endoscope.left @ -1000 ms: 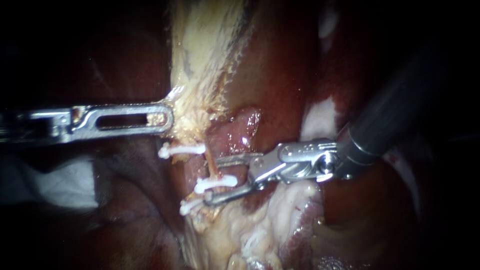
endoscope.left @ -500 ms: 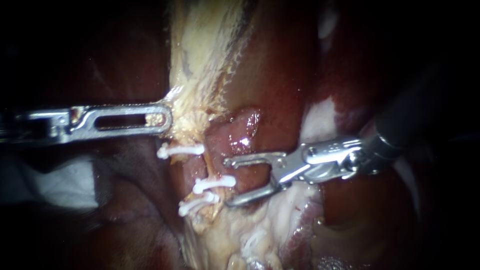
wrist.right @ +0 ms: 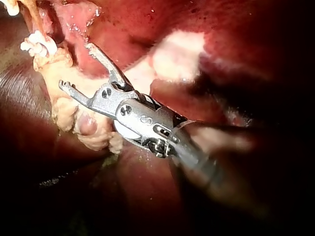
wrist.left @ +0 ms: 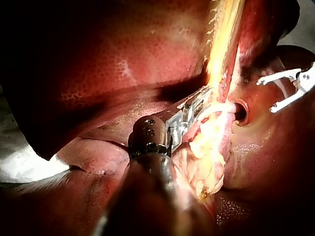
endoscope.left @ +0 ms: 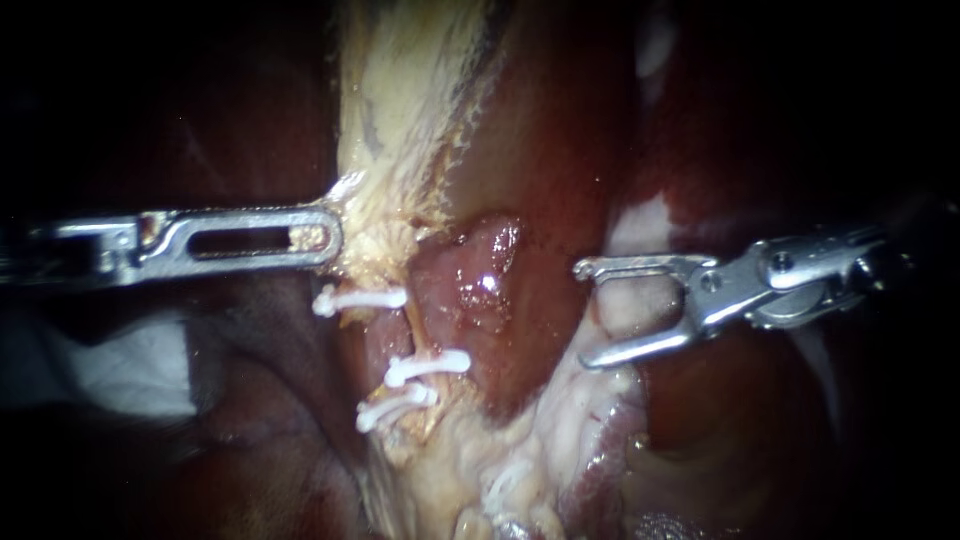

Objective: Going back first clip right tube

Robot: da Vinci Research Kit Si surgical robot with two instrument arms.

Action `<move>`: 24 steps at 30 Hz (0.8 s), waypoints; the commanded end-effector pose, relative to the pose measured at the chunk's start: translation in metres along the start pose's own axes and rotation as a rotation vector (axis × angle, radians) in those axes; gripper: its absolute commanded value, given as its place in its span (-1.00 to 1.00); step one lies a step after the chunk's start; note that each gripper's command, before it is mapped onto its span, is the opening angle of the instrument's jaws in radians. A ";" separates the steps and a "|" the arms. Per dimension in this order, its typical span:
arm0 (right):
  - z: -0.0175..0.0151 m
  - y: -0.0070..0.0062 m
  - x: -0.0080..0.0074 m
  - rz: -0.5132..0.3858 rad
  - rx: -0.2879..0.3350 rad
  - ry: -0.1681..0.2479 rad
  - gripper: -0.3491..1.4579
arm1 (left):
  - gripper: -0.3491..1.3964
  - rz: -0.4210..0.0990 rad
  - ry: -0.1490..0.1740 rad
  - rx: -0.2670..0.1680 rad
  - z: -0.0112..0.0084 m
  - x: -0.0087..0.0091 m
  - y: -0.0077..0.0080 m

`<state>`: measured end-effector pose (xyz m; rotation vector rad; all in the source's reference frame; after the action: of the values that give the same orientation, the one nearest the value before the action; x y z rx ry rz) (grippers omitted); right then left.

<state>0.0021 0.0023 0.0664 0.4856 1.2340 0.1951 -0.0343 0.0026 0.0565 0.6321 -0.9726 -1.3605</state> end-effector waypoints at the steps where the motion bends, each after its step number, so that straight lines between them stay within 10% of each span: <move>1: 0.0000 -0.0002 0.0000 0.000 0.004 0.000 0.05 | -1.00 0.000 0.000 0.000 0.0001 0.0000 0.0001; 24: -0.0003 -0.0016 0.0013 -0.006 0.031 0.021 0.05 | -1.00 0.039 0.037 -0.045 0.0098 0.0045 0.0048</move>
<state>0.0020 0.0015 0.0644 0.5095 1.2601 0.1775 -0.0406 0.0004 0.0663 0.6012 -0.9194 -1.3274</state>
